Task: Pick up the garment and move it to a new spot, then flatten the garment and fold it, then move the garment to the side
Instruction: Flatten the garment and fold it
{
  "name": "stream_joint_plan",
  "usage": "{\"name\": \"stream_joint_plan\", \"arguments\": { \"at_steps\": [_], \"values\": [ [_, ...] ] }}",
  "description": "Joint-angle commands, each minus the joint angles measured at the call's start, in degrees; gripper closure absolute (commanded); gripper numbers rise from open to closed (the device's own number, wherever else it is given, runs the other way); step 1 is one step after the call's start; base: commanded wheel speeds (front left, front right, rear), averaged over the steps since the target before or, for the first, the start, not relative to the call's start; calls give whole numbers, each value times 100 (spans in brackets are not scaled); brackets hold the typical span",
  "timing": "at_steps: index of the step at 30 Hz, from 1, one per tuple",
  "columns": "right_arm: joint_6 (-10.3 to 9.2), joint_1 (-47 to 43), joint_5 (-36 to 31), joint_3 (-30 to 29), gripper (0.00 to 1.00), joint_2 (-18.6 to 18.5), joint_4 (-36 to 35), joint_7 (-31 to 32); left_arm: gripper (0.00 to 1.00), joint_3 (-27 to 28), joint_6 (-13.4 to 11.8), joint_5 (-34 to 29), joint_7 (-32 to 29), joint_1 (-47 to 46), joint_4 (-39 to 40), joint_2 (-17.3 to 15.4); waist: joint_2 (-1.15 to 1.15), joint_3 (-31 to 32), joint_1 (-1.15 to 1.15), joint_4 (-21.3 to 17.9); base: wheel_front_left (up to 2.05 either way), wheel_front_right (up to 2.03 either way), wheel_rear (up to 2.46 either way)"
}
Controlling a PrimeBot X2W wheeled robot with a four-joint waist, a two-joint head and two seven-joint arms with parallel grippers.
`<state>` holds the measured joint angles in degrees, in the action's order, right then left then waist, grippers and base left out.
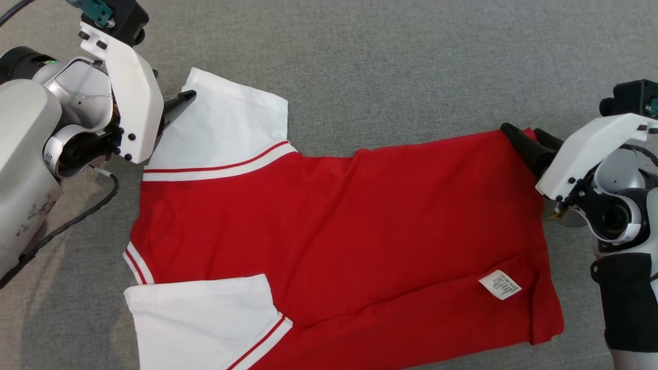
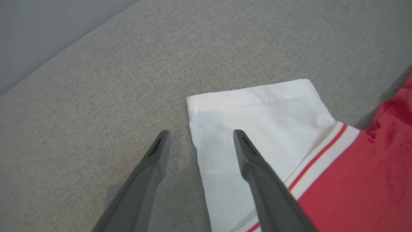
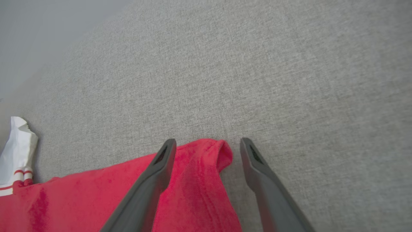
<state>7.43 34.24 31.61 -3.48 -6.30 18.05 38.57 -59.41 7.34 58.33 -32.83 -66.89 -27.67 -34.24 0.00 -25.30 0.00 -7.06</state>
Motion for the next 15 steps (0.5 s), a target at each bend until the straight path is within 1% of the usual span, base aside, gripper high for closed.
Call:
{"name": "stream_joint_plan", "arguments": {
  "at_steps": [1, 6, 13, 14, 15],
  "values": [
    [12, 111, 43, 93, 0, -4, -14, -34, 0, -101, 15, 115, -23, -123, -63, -53, 0, -175, 0, -127, 0, 0, 0],
    [12, 187, 169, 373, 0, 45, -136, -89, 0, -258, 16, 471, 84, -290, -207, -105, 0, -427, 0, -265, 0, 0, 0],
    [12, 146, 255, 639, 0, 38, -250, -121, 0, -502, 11, 693, 257, -490, -572, -82, 0, -554, 0, -369, 0, 0, 0],
    [12, 134, 270, 662, 10, 37, -259, -127, 0, -551, 11, 731, 249, -504, -604, -74, 0, -553, 0, -375, 0, 0, 0],
    [12, 123, 283, 684, 21, 31, -270, -132, 24, -606, 11, 759, 235, -516, -624, -66, 0, -550, 0, -377, 0, 0, 0]
  ]
}}
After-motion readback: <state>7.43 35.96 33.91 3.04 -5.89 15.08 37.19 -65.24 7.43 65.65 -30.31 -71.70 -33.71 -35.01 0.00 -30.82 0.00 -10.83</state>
